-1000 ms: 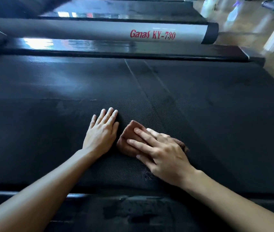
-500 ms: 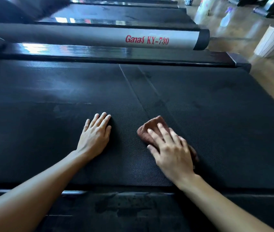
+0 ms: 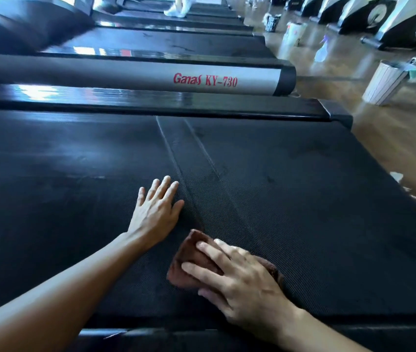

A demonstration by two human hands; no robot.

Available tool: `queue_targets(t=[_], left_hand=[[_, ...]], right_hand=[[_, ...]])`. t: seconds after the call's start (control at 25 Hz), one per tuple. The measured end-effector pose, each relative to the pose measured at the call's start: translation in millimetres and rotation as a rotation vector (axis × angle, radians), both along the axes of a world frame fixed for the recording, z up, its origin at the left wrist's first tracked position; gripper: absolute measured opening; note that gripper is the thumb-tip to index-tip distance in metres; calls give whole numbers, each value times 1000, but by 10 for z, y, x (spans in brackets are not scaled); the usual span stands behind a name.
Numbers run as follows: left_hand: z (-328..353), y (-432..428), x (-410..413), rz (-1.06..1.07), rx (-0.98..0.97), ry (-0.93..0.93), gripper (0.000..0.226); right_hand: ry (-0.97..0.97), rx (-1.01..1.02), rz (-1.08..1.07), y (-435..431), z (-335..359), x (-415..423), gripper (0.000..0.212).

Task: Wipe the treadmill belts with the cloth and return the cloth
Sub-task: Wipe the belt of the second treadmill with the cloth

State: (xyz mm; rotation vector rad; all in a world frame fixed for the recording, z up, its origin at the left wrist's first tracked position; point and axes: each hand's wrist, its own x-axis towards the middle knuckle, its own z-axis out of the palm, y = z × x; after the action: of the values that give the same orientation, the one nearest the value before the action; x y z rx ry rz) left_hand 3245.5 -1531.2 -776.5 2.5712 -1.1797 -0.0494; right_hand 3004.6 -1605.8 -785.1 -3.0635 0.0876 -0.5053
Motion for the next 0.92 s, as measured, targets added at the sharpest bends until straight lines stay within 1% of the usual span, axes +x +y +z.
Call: queue_targets(t=[0.04, 0.08, 0.16, 0.2, 0.24, 0.36, 0.4, 0.52, 0.56, 0.6, 0.68, 0.72, 0.76, 0.84, 0.88, 0.92], left_hand=[[1, -46, 0, 18, 10, 9, 59], [-3, -80, -14, 30, 14, 13, 60], [-30, -113, -49, 39, 15, 27, 60], [-47, -124, -75, 45, 10, 39, 60], [-62, -147, -91, 50, -3, 44, 60], [-49, -322, 6, 46, -14, 22, 58], [-36, -394, 83, 39, -4, 18, 58], [-28, -620, 346, 58, -3, 22, 54], [-21, -681, 455, 77, -10, 31, 52], [-21, -732, 563, 93, -7, 35, 51], [-34, -808, 742, 109, 17, 19, 51], [-51, -827, 804, 106, 29, 7, 51], [-83, -837, 838, 105, 28, -4, 51], [-166, -827, 846, 114, -2, -40, 51], [-209, -832, 857, 121, -19, -53, 52], [-242, -842, 862, 130, -28, -52, 54]], right_hand=[[26, -12, 13, -133, 18, -29, 44], [40, 3, -82, -298, 38, -28, 44], [-8, 82, -422, -533, 90, 45, 47], [-22, 87, -509, -523, 82, 65, 49], [-28, 85, -493, -451, 60, 56, 50], [-9, 5, -158, -307, -35, -56, 48], [5, -3, -154, -407, -23, -18, 47], [-70, 116, -557, -723, 25, 239, 48], [-72, 101, -580, -752, 10, 309, 48], [-55, 61, -477, -774, -35, 329, 48], [25, -12, -177, -1000, -61, 316, 47], [53, -2, -129, -1196, -26, 374, 47], [61, 24, -216, -1393, 11, 477, 47], [38, 148, -621, -1635, 39, 806, 48], [43, 150, -759, -1624, 2, 992, 48], [37, 124, -764, -1545, -23, 1146, 49]])
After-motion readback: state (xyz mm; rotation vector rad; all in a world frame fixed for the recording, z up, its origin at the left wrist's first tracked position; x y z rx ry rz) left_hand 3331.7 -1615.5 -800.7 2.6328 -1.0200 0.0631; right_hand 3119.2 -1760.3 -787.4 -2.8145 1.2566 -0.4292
